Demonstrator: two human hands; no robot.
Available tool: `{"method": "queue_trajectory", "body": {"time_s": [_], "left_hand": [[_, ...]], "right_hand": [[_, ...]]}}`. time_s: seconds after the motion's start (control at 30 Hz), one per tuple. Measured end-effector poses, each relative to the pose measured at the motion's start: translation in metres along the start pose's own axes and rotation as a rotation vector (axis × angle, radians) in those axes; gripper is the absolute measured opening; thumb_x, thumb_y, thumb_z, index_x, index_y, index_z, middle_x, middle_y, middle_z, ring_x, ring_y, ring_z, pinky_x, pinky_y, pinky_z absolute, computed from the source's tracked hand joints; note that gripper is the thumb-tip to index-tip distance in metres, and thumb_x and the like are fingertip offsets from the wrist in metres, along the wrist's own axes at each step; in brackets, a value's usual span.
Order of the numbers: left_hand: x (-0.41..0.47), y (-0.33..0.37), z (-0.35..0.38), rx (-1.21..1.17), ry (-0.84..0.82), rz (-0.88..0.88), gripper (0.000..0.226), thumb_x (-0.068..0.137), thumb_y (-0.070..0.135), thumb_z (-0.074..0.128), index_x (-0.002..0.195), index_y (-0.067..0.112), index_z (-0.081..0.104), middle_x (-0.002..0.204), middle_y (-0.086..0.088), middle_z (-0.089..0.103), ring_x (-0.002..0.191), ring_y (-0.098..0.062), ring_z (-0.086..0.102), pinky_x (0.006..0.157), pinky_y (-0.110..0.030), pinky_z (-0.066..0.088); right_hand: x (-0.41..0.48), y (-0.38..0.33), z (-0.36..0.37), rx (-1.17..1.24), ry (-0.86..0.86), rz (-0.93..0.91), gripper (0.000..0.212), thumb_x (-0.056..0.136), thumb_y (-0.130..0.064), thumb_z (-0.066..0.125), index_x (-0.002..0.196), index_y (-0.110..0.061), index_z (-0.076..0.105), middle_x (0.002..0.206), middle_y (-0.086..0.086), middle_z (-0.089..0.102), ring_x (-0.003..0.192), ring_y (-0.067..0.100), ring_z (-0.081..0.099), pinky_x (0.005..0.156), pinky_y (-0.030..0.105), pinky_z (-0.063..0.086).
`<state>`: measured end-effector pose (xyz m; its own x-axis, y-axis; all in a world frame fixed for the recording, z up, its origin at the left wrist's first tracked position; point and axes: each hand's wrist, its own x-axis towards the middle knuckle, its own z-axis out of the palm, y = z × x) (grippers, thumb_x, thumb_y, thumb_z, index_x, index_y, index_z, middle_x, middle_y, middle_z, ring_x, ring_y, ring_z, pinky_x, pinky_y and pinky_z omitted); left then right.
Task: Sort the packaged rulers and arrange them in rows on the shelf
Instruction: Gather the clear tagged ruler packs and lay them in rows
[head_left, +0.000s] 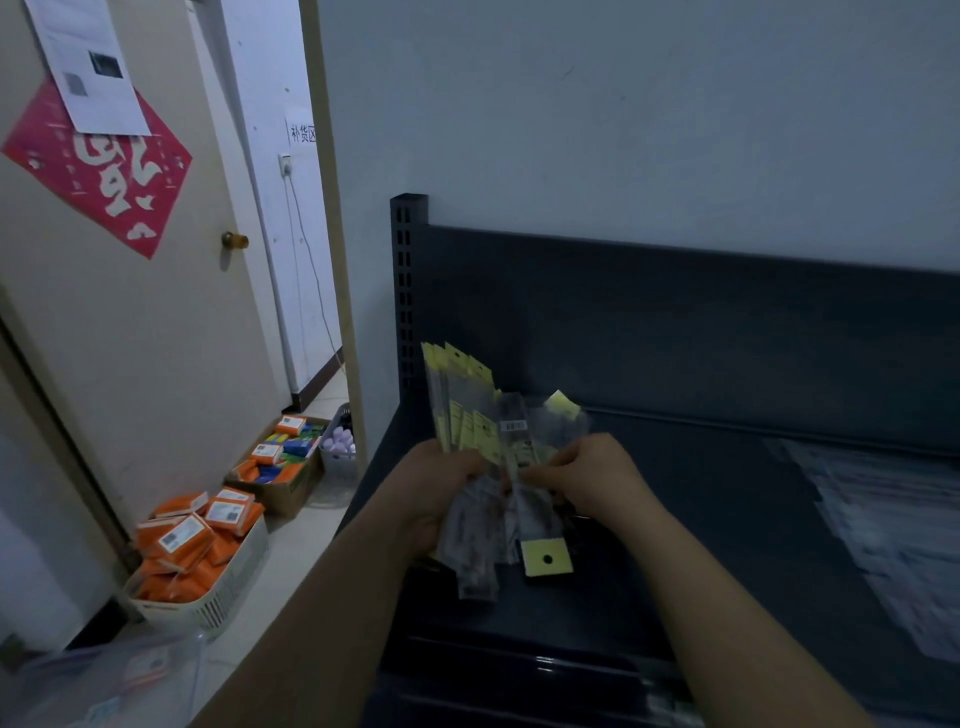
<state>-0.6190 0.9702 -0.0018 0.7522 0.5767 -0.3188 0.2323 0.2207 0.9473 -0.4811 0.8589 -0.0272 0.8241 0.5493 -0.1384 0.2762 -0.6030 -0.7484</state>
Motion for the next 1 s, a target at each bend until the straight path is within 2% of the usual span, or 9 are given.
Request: {"method": "queue_trajectory", "body": {"time_s": [0.1, 0.2, 0.27, 0.43, 0.53, 0.67, 0.83, 0.9, 1.0], "left_hand": [[-0.003, -0.001, 0.005, -0.017, -0.025, 0.021, 0.017, 0.090, -0.002, 0.053, 0.079, 0.006, 0.063, 0.071, -0.011, 0.068, 0.054, -0.018, 0.065, 0.047, -0.023, 0.054], [-0.003, -0.003, 0.005, -0.044, -0.041, 0.036, 0.015, 0.089, -0.004, 0.053, 0.084, 0.003, 0.065, 0.083, -0.017, 0.069, 0.066, -0.024, 0.067, 0.058, -0.028, 0.057], [-0.005, -0.002, 0.003, -0.105, -0.044, 0.049, 0.015, 0.089, -0.005, 0.052, 0.087, 0.000, 0.066, 0.086, -0.019, 0.070, 0.071, -0.026, 0.070, 0.063, -0.033, 0.059], [-0.011, 0.006, -0.002, -0.248, -0.047, 0.041, 0.018, 0.093, -0.002, 0.046, 0.083, -0.004, 0.061, 0.064, -0.013, 0.067, 0.043, -0.013, 0.062, 0.040, -0.019, 0.050], [-0.005, 0.006, -0.005, -0.253, -0.010, 0.017, 0.019, 0.092, -0.001, 0.048, 0.082, -0.004, 0.063, 0.082, -0.018, 0.066, 0.057, -0.018, 0.062, 0.047, -0.023, 0.053], [0.000, 0.004, -0.003, -0.273, -0.007, -0.029, 0.016, 0.094, -0.001, 0.047, 0.087, -0.006, 0.061, 0.088, -0.020, 0.068, 0.064, -0.021, 0.063, 0.053, -0.029, 0.055], [0.005, 0.010, -0.003, -0.321, -0.011, 0.000, 0.036, 0.096, 0.033, 0.055, 0.102, -0.002, 0.064, 0.077, -0.014, 0.071, 0.058, -0.019, 0.066, 0.054, -0.028, 0.056], [0.007, 0.015, -0.006, -0.277, 0.013, -0.007, 0.046, 0.089, 0.048, 0.058, 0.100, 0.004, 0.067, 0.076, -0.012, 0.072, 0.065, -0.022, 0.068, 0.057, -0.031, 0.055], [0.002, 0.019, -0.006, -0.110, -0.016, 0.017, 0.053, 0.074, 0.056, 0.070, 0.095, 0.008, 0.067, 0.079, -0.014, 0.075, 0.076, -0.028, 0.068, 0.059, -0.030, 0.057]], "right_hand": [[-0.002, -0.001, -0.002, -0.014, -0.024, 0.011, 0.030, 0.073, -0.027, 0.079, 0.065, -0.007, 0.057, 0.062, 0.008, 0.053, 0.056, 0.016, 0.050, 0.053, 0.027, 0.038], [-0.002, 0.001, -0.008, 0.097, -0.019, 0.010, 0.032, 0.079, -0.020, 0.074, 0.061, -0.008, 0.050, 0.058, 0.009, 0.044, 0.050, 0.016, 0.041, 0.051, 0.025, 0.033], [-0.002, 0.003, -0.017, 0.147, 0.024, -0.003, 0.024, 0.083, -0.017, 0.069, 0.067, -0.002, 0.060, 0.062, 0.009, 0.049, 0.052, 0.014, 0.044, 0.049, 0.024, 0.035], [-0.007, 0.006, -0.047, 0.435, -0.051, -0.004, 0.017, 0.095, -0.012, 0.055, 0.090, 0.001, 0.063, 0.077, 0.014, 0.064, 0.061, 0.020, 0.060, 0.052, 0.028, 0.051], [-0.011, 0.012, -0.056, 0.403, -0.107, 0.038, 0.015, 0.096, -0.009, 0.052, 0.096, 0.002, 0.061, 0.078, 0.017, 0.067, 0.059, 0.018, 0.066, 0.051, 0.026, 0.055], [-0.012, 0.018, -0.060, 0.413, -0.129, 0.023, 0.016, 0.097, -0.010, 0.050, 0.102, 0.001, 0.061, 0.078, 0.016, 0.068, 0.060, 0.019, 0.065, 0.052, 0.027, 0.055], [-0.018, 0.021, -0.088, 0.304, -0.324, -0.168, 0.022, 0.095, -0.005, 0.051, 0.107, -0.010, 0.068, 0.091, 0.004, 0.072, 0.085, 0.016, 0.069, 0.076, 0.025, 0.056], [-0.017, 0.024, -0.099, 0.157, -0.341, -0.213, 0.023, 0.093, -0.003, 0.054, 0.104, -0.012, 0.071, 0.095, 0.001, 0.073, 0.087, 0.008, 0.067, 0.076, 0.016, 0.052], [-0.013, 0.028, -0.102, 0.068, -0.301, -0.237, 0.021, 0.090, -0.007, 0.061, 0.096, -0.021, 0.074, 0.098, 0.000, 0.074, 0.092, 0.009, 0.066, 0.087, 0.020, 0.051]]}}
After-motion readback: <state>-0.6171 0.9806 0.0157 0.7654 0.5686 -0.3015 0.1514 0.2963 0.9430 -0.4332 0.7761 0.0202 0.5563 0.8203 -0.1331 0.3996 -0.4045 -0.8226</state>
